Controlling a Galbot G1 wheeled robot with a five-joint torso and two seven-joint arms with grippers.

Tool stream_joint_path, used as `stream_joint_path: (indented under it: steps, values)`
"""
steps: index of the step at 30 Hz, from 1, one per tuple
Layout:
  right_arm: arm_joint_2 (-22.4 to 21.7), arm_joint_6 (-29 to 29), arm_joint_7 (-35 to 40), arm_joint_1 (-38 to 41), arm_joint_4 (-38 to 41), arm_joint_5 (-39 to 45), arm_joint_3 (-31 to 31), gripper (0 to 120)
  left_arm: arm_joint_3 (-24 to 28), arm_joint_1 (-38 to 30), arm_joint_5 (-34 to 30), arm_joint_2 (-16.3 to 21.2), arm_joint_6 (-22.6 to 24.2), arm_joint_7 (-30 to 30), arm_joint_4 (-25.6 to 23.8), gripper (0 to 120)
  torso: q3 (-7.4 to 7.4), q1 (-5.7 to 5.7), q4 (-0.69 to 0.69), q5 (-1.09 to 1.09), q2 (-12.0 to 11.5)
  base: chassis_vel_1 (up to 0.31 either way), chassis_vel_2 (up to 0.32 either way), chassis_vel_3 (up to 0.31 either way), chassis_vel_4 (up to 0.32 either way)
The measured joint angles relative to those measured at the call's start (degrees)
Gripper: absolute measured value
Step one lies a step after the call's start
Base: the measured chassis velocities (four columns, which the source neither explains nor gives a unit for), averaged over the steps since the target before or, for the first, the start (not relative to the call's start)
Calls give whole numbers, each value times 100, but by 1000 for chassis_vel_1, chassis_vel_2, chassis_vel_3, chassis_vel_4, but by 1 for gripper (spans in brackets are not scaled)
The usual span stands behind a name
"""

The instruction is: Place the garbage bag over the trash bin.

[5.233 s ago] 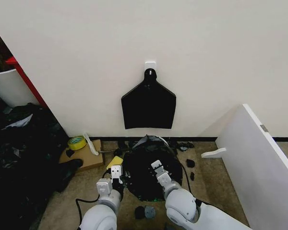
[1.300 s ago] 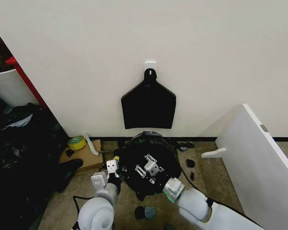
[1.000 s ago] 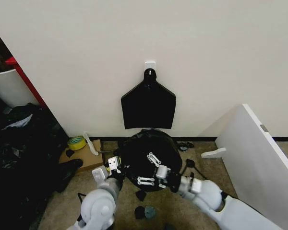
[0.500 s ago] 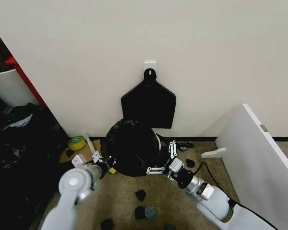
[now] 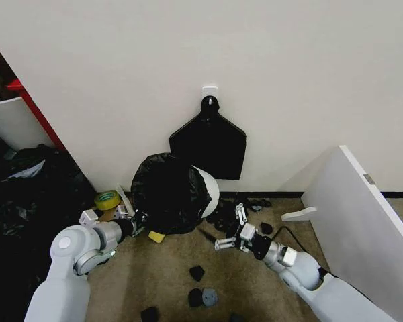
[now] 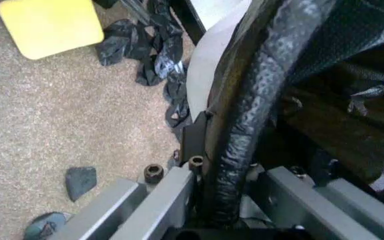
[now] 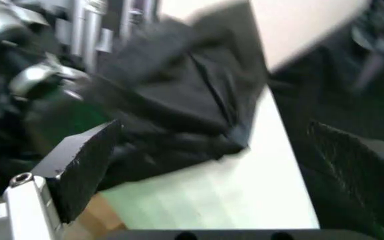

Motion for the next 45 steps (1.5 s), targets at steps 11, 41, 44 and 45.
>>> stream_joint_path:
  steps: [11,41,44,45]
  values:
    - [301,-22,208,172,-308,-325,-31,100,137,31,121,-32,12,69,-109,0,0,0,0,0,0,0,0,0,0]
    - [-138,794,-736,416,-1326,600,290,100,555,321,1047,159,-7,584,-356,0,0,-1,1,2,0,0,0,0,0]
    - [-232,804,-2042,475,-1652,1817,480,100,749,363,1157,238,-7,615,-424,0,-1,-1,-1,2,0,0,0,0,0]
    - [-275,736,-2869,516,-1836,2359,628,100,865,378,1241,273,-6,642,-461,0,-1,-1,-1,1,0,0,0,0,0]
